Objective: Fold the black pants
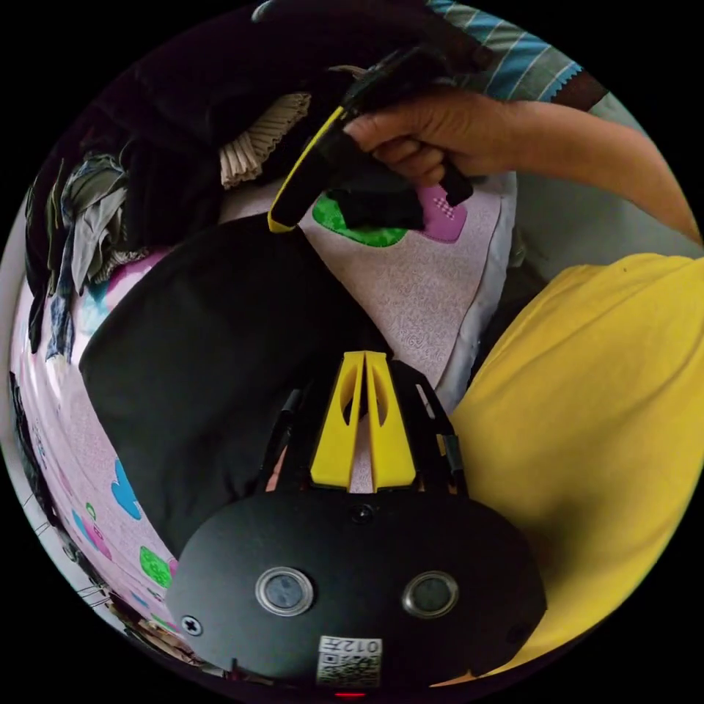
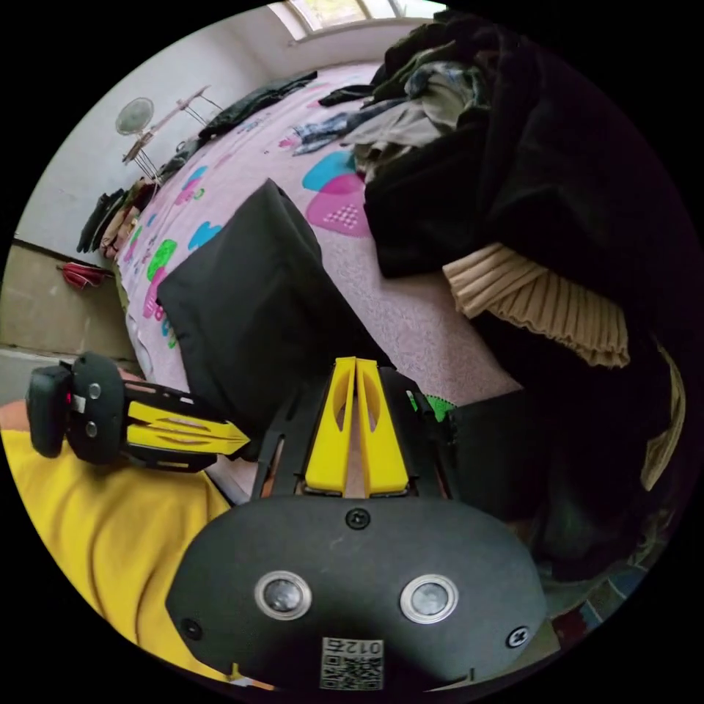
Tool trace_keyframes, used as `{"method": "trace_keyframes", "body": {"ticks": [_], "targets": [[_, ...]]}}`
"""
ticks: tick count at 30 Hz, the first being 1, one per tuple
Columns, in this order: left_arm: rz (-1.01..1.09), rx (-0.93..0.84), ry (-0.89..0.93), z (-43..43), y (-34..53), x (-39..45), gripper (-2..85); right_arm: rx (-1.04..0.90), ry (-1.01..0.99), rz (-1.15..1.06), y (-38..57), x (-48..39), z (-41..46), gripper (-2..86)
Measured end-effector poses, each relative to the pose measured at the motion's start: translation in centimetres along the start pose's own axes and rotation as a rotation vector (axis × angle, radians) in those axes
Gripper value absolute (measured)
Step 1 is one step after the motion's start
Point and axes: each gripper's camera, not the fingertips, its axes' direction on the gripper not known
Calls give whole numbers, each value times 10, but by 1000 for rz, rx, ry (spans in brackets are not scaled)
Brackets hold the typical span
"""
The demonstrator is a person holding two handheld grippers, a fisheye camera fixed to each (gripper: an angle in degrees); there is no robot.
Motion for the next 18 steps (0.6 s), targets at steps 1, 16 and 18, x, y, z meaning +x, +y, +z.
{"method": "trace_keyframes", "body": {"ticks": [1, 16, 18], "targets": [[-6, -2, 6, 1, -1, -1, -2, -9, 9, -10, 3, 0, 6, -1], [-213, 60, 142, 3, 41, -40, -2, 106, -12, -29, 1, -11, 3, 0], [-289, 102, 243, 7, 51, -56, -1, 66, -12, -40, 1, -9, 16, 0]]}}
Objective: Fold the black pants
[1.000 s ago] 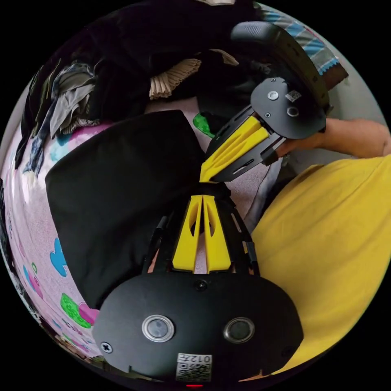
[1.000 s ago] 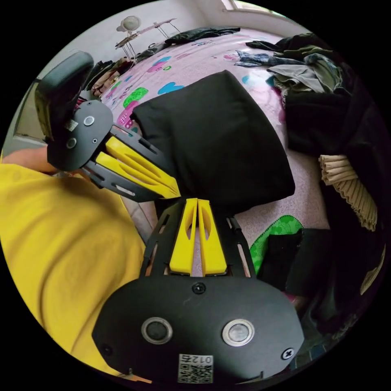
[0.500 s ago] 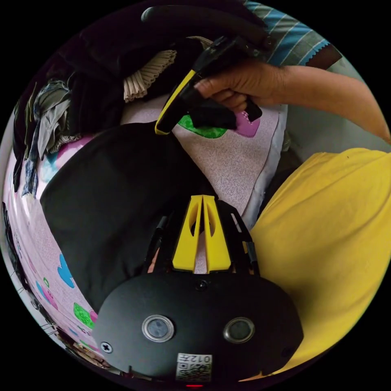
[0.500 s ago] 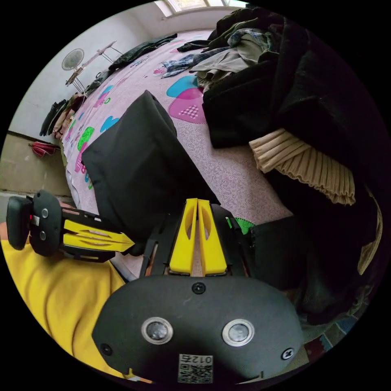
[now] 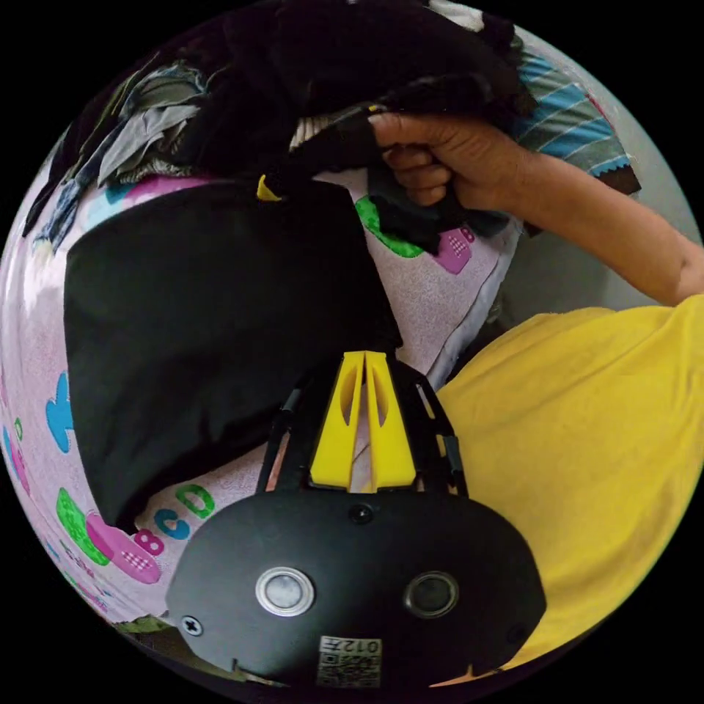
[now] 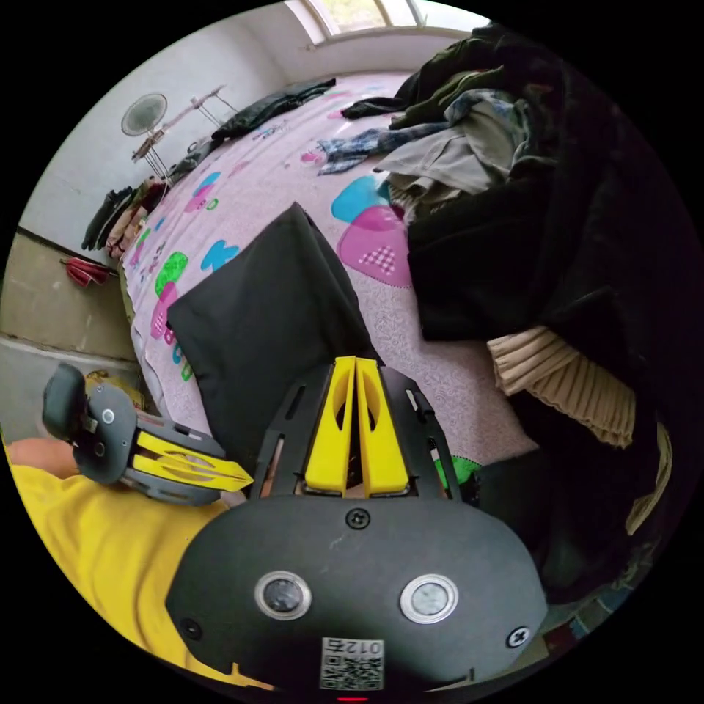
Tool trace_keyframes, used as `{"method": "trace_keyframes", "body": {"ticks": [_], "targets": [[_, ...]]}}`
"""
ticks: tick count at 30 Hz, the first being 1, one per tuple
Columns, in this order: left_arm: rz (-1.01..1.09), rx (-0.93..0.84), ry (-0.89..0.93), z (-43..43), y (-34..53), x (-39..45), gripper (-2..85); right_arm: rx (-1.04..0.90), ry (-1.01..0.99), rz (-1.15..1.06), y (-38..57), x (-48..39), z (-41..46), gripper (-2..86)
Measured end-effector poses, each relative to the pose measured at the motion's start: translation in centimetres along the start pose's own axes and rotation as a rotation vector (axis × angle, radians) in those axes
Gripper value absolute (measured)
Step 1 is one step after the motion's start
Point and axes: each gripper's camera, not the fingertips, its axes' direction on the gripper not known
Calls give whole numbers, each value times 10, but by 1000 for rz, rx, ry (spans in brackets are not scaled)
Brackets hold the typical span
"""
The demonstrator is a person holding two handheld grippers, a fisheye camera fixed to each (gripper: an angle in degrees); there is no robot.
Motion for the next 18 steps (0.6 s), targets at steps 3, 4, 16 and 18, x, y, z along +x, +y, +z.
{"method": "trace_keyframes", "body": {"ticks": [3, 4, 16, 18], "targets": [[-71, 81, 5, -19, 16, -14, -1, 32, -37, -31, 13, 2, -13, 0], [-77, 89, -1, -22, 19, -15, -1, 52, -51, -74, 24, 0, -22, 0], [-176, 67, 103, 12, 42, -12, 0, 46, -136, -107, 148, 10, -22, 1], [-219, 87, 70, 17, 46, -10, 1, 54, -149, -147, 154, 8, -21, 2]]}}
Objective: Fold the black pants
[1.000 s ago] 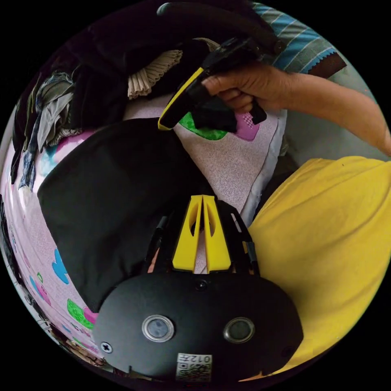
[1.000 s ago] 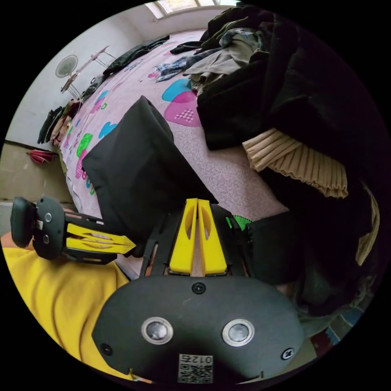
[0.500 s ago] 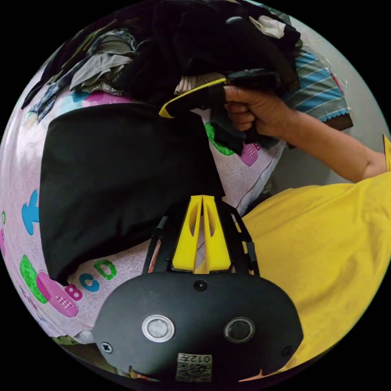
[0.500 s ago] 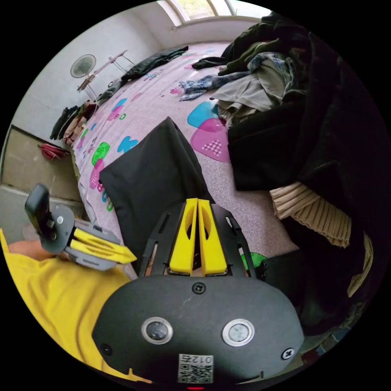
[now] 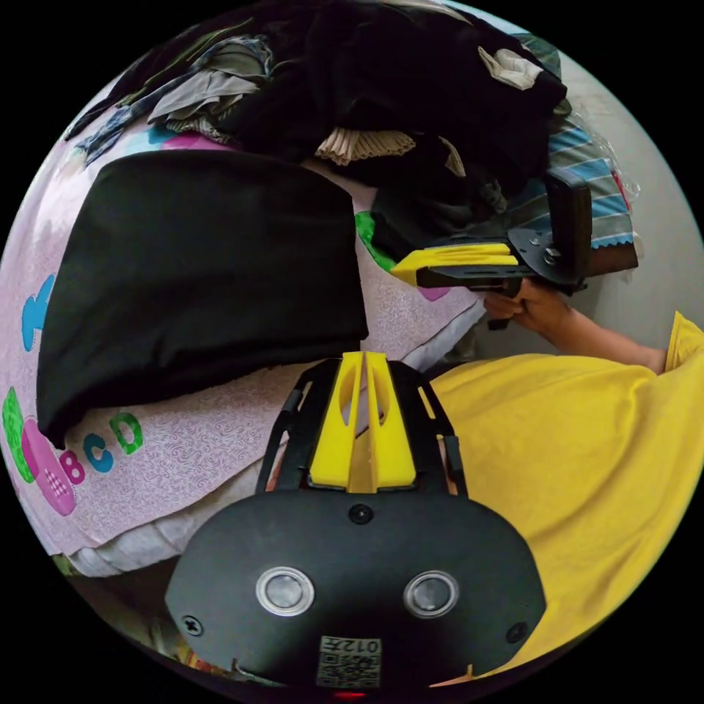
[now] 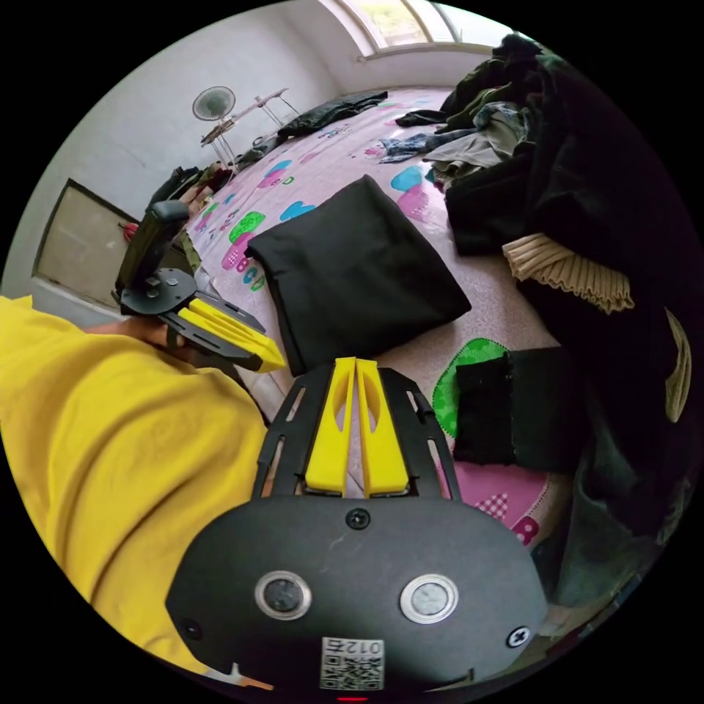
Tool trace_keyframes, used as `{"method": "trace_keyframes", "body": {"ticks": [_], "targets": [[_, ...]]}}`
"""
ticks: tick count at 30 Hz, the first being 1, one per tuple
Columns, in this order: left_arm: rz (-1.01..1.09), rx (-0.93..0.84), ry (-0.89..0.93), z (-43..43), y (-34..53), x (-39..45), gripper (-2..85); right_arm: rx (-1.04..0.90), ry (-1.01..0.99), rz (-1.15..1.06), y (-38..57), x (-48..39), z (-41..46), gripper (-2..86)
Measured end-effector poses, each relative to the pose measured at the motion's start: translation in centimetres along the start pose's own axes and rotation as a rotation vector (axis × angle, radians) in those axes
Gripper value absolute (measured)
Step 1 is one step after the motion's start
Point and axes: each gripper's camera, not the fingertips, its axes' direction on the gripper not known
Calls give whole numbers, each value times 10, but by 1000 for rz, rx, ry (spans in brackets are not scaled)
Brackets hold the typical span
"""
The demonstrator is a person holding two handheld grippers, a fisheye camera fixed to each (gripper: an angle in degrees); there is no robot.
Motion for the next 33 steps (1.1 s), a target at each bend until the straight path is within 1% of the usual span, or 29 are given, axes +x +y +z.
{"method": "trace_keyframes", "body": {"ticks": [4, 8, 11, 15, 21, 25, 27, 29, 33], "targets": [[-67, 31, -25, 6, 5, -2, 5, -32, 10, -105, 9, -5, 12, 7], [-195, 58, -17, 18, 8, -16, 23, -26, -15, -132, 15, 1, 17, 7], [-308, 63, 24, 28, 14, -30, 36, -14, -17, -131, 17, 10, 15, 5], [-409, 139, 62, 30, 30, -47, 42, 13, -23, -122, 18, 24, 11, 2], [-545, 216, 174, 44, 47, -81, 21, 26, -27, -124, 17, 37, 12, 0], [-600, 278, 247, 43, 62, -94, 5, 21, -20, -143, 14, 37, 16, -1], [-605, 318, 232, 33, 72, -95, 1, 23, -3, -147, 12, 37, 18, -1], [-604, 313, 201, 31, 76, -98, 0, 20, -1, -138, 4, 40, 23, 0], [-644, 257, 248, 45, 75, -119, -1, 63, 21, -145, -20, 40, 24, 0]]}}
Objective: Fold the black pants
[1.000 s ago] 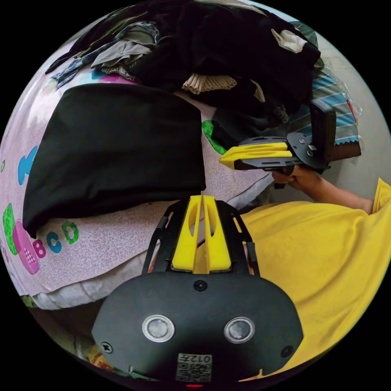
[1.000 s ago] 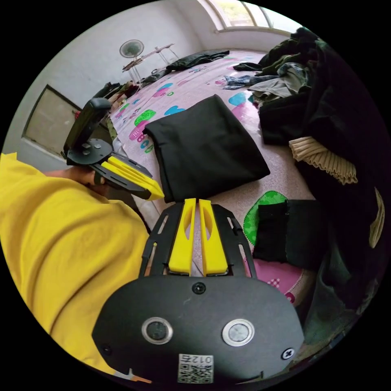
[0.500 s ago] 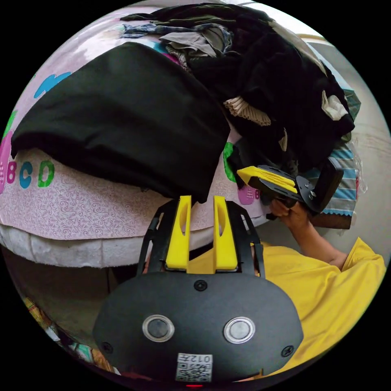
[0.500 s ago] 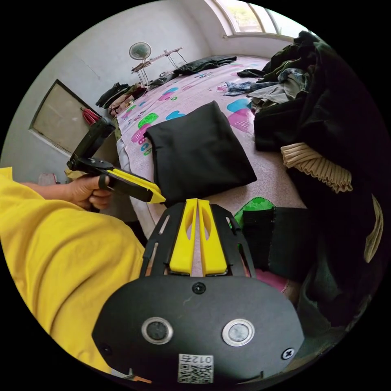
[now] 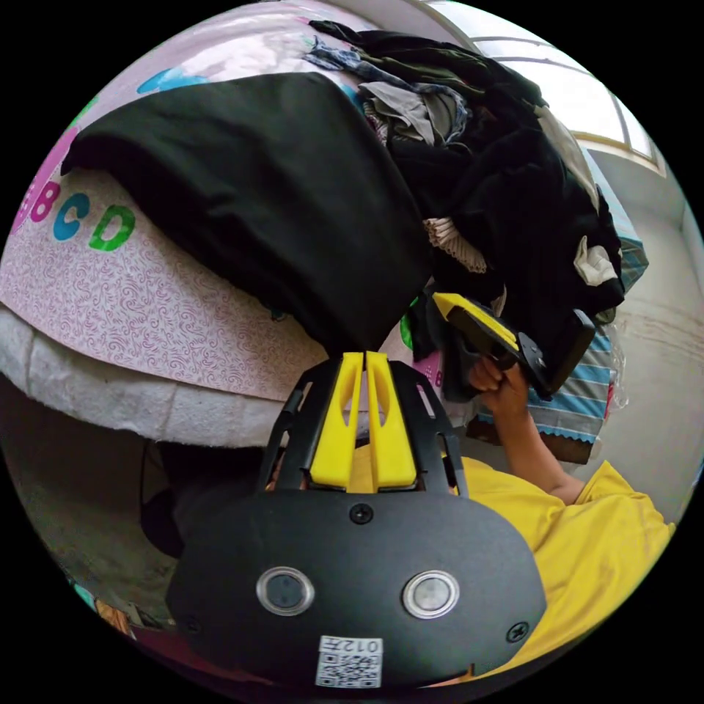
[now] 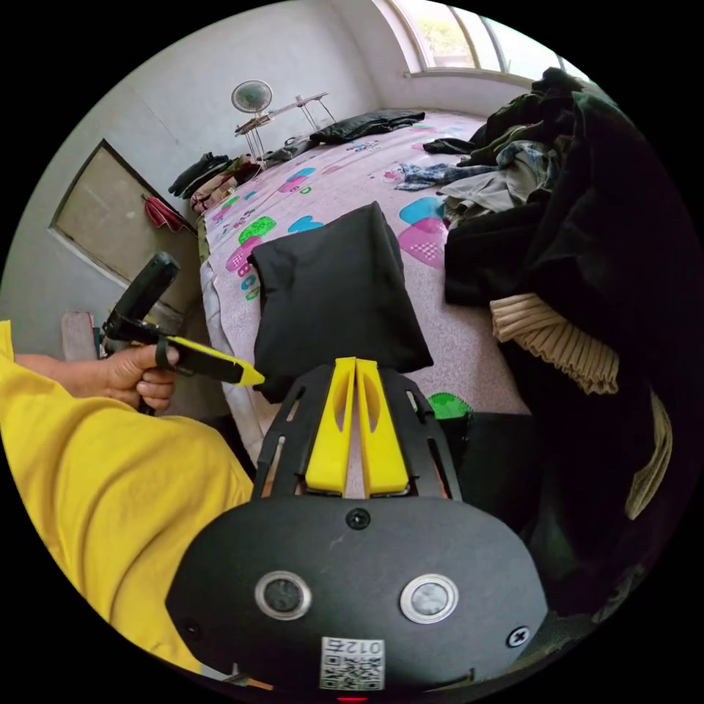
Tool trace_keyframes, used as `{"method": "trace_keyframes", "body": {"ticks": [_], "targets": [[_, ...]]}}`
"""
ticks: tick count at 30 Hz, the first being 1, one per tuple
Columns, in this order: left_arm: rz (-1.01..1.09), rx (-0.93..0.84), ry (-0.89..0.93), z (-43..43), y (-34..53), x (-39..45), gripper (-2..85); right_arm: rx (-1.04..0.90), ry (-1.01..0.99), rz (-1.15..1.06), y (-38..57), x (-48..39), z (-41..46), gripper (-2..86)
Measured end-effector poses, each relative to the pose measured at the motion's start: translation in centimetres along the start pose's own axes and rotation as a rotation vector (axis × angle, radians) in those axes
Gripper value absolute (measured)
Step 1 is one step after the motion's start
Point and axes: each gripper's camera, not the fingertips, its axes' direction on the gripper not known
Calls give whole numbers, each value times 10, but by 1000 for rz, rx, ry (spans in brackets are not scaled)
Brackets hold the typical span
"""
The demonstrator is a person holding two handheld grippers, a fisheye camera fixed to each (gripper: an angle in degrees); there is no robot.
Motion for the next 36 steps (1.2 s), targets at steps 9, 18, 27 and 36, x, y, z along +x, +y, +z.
{"method": "trace_keyframes", "body": {"ticks": [9, 18, 27, 36], "targets": [[33, -83, 44, 14, -29, -32, 0, -190, 40, 20, -47, 15, 68, -1], [205, 61, -107, -66, -35, -49, 5, -36, -41, 50, -62, 3, 40, 0], [131, 136, -351, -148, -153, -136, 55, -131, -24, 98, -79, -6, 98, -1], [144, -93, -193, -163, -263, -232, 120, -56, -32, 287, -82, 5, 81, -1]]}}
